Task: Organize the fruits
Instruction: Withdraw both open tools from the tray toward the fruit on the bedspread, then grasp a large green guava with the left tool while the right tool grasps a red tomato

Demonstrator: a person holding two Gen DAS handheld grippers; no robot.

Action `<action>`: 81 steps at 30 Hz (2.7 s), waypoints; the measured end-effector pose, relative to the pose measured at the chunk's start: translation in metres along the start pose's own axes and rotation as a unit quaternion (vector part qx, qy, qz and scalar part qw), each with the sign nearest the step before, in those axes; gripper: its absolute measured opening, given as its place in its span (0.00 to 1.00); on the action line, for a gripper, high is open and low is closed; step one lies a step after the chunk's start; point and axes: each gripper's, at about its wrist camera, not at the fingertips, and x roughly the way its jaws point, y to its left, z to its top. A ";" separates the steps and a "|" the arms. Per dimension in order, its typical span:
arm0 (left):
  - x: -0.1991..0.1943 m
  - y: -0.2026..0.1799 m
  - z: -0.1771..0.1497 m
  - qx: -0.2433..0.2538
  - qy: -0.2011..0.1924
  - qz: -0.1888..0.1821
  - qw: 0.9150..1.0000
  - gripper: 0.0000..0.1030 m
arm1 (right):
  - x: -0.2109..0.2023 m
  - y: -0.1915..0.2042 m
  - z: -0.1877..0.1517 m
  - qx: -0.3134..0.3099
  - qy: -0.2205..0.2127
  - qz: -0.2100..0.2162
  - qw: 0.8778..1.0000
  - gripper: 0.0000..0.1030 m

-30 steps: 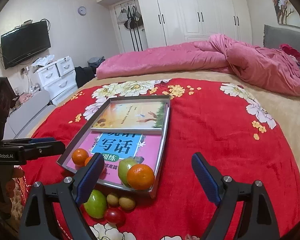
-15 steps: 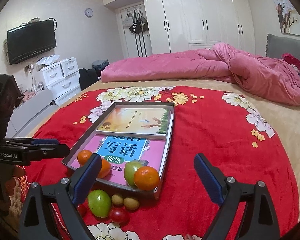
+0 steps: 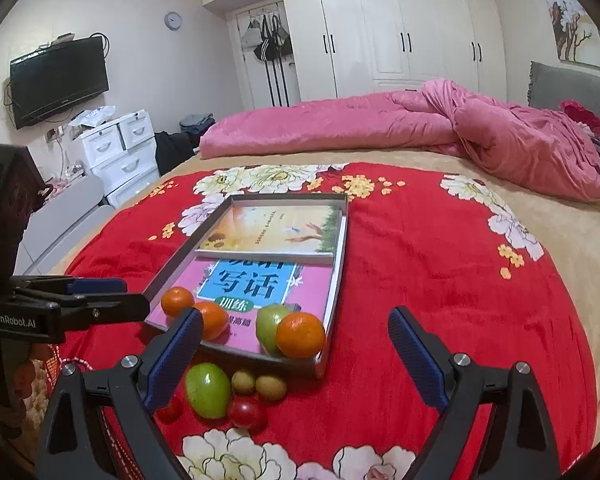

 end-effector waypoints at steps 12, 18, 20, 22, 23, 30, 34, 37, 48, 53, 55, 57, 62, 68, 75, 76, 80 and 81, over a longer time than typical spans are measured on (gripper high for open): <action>-0.001 -0.004 -0.007 0.009 0.011 -0.003 1.000 0.77 | -0.003 0.011 -0.014 -0.005 0.025 -0.004 1.000 0.91; 0.002 -0.007 -0.012 0.017 0.023 -0.002 1.000 0.77 | -0.004 0.017 -0.020 -0.009 0.036 -0.008 0.999 0.91; 0.003 -0.008 -0.013 0.017 0.028 -0.004 0.999 0.77 | -0.004 0.018 -0.021 -0.009 0.040 -0.008 0.999 0.91; 0.005 -0.009 -0.015 0.017 0.034 -0.005 0.999 0.77 | -0.003 0.019 -0.023 -0.010 0.045 -0.010 0.999 0.91; 0.005 -0.009 -0.015 0.017 0.037 -0.006 0.999 0.77 | -0.003 0.019 -0.024 -0.011 0.048 -0.010 0.999 0.91; 0.017 -0.009 -0.024 0.011 0.064 -0.015 0.998 0.77 | 0.003 0.024 -0.034 -0.018 0.079 -0.013 0.997 0.91; 0.023 -0.009 -0.028 0.015 0.077 -0.012 0.997 0.77 | 0.009 0.026 -0.039 -0.027 0.095 -0.019 0.995 0.91; 0.027 -0.011 -0.030 0.019 0.084 -0.013 0.996 0.77 | 0.014 0.025 -0.042 -0.026 0.111 -0.020 0.993 0.91; 0.048 -0.015 -0.034 0.041 0.112 -0.002 0.993 0.77 | 0.034 0.024 -0.057 -0.028 0.159 -0.018 0.987 0.91; 0.057 -0.017 -0.034 0.056 0.123 0.001 0.991 0.77 | 0.044 0.022 -0.063 -0.028 0.177 -0.021 0.984 0.86; 0.061 -0.017 -0.033 0.060 0.129 0.003 0.990 0.77 | 0.047 0.021 -0.064 -0.024 0.179 -0.019 0.983 0.83; 0.066 -0.017 -0.033 0.064 0.134 0.003 0.989 0.77 | 0.051 0.021 -0.064 -0.024 0.182 -0.015 0.983 0.79; 0.075 -0.018 -0.033 0.070 0.147 0.003 0.987 0.77 | 0.057 0.021 -0.066 -0.023 0.191 0.002 0.981 0.67; 0.089 -0.018 -0.032 0.073 0.163 0.002 0.984 0.77 | 0.062 0.024 -0.067 -0.031 0.193 0.026 0.980 0.57; 0.097 -0.014 -0.030 0.067 0.169 -0.004 0.983 0.75 | 0.067 0.029 -0.068 -0.045 0.196 0.035 0.979 0.51; 0.097 -0.013 -0.030 0.066 0.171 -0.005 0.983 0.73 | 0.068 0.029 -0.068 -0.045 0.196 0.037 0.979 0.51; 0.097 -0.011 -0.030 0.069 0.175 -0.006 0.982 0.70 | 0.070 0.032 -0.068 -0.056 0.194 0.042 0.979 0.50; 0.097 -0.011 -0.030 0.070 0.175 -0.005 0.982 0.70 | 0.071 0.033 -0.068 -0.058 0.194 0.043 0.978 0.49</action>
